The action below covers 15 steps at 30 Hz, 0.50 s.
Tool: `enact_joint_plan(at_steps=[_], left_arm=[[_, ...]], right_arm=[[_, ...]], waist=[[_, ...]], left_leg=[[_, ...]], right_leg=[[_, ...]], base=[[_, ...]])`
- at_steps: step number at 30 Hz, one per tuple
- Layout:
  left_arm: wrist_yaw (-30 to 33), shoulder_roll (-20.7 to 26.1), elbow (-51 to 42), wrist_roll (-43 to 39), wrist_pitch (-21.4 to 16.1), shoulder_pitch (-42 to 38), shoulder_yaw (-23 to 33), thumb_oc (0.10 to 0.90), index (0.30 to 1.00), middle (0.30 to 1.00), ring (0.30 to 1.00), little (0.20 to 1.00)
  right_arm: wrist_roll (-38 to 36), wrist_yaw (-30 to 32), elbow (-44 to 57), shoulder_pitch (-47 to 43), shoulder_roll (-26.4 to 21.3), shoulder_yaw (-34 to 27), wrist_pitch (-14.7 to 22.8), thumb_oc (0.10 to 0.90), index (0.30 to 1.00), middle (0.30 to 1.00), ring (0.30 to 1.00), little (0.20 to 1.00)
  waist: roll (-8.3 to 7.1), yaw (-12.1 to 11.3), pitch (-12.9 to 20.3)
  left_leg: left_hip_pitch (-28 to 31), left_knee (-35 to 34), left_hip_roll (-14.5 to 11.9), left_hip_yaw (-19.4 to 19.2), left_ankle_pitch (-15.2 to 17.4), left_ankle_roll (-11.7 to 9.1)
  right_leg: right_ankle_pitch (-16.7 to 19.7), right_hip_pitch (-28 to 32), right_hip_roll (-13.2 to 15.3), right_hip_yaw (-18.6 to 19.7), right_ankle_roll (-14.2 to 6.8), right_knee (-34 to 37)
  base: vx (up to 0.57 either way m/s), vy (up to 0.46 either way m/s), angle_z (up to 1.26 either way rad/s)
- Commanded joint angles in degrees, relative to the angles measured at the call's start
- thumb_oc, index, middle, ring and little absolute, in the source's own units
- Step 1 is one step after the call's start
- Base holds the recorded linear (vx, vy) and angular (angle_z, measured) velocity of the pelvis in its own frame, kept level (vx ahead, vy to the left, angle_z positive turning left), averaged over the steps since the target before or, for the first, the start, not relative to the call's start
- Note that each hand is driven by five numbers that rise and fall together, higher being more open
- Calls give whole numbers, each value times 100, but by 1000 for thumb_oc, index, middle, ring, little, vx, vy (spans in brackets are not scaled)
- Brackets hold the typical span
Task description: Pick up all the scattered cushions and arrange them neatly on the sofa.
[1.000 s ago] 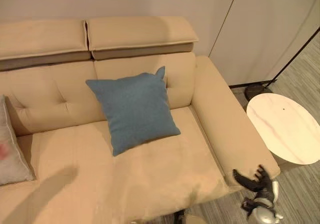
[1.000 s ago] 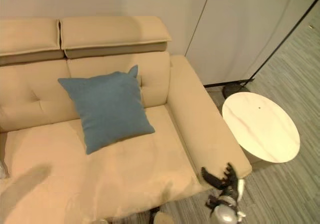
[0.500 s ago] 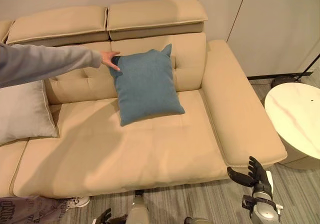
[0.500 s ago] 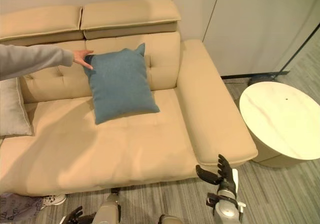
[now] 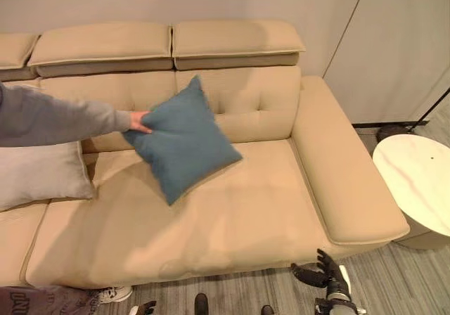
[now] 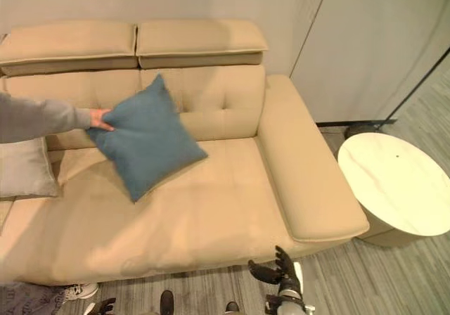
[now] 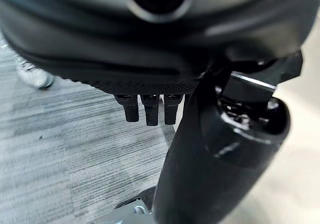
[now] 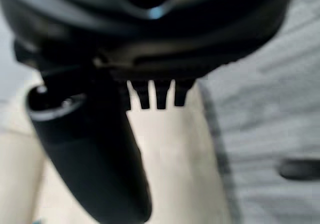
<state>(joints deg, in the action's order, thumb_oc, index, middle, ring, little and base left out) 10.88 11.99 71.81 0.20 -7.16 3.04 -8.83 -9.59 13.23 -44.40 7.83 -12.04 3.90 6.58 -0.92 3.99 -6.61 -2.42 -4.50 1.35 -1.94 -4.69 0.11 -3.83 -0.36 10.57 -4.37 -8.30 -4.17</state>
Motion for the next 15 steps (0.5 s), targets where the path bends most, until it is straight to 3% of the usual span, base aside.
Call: enact_joint_plan(at_steps=[1, 3, 4, 7, 15], left_arm=[[134, 9, -27, 216, -112, -236, -25, 800, 900, 900, 900, 900], [175, 70, -42, 381, -81, -323, -106, 800, 900, 900, 900, 900], [181, 109, -20, 477, -56, -339, -145, 800, 900, 900, 900, 900], [206, 81, 33, 518, -32, -299, -154, 800, 900, 900, 900, 900], [172, -34, 155, 815, 59, -248, -349, 800, 900, 900, 900, 900]], right_arm=[[53, 102, 247, -227, -214, -139, 131, 800, 900, 900, 900, 900], [115, 109, -52, -292, -180, -28, 98, 800, 900, 900, 900, 900], [143, 106, -291, -281, -161, 17, 80, 800, 900, 900, 900, 900], [139, 51, -481, -260, -93, 93, 48, 800, 900, 900, 900, 900], [42, -21, -607, -337, -122, 209, 50, 800, 900, 900, 900, 900]], waist=[[105, 50, -301], [136, 53, -367], [123, -2, -297], [85, -74, -169], [31, -24, -19]], left_leg=[[377, 233, -165, -46, 892, -86], [307, 320, -161, -38, 872, -45], [239, 364, -102, -59, 869, -24], [251, 364, -47, -76, 855, -8], [430, 279, -80, -157, 850, -31]], right_leg=[[487, -536, -116, -132, -176, -505], [380, -543, -165, -3, -173, -777], [193, -261, -236, -17, -107, -636], [79, -97, -305, -58, -49, -437], [144, 137, -437, 60, 39, 39]], base=[[-194, 101, -24], [-155, 58, -17], [-79, 10, -2], [-49, -25, -5], [7, -65, -4]])
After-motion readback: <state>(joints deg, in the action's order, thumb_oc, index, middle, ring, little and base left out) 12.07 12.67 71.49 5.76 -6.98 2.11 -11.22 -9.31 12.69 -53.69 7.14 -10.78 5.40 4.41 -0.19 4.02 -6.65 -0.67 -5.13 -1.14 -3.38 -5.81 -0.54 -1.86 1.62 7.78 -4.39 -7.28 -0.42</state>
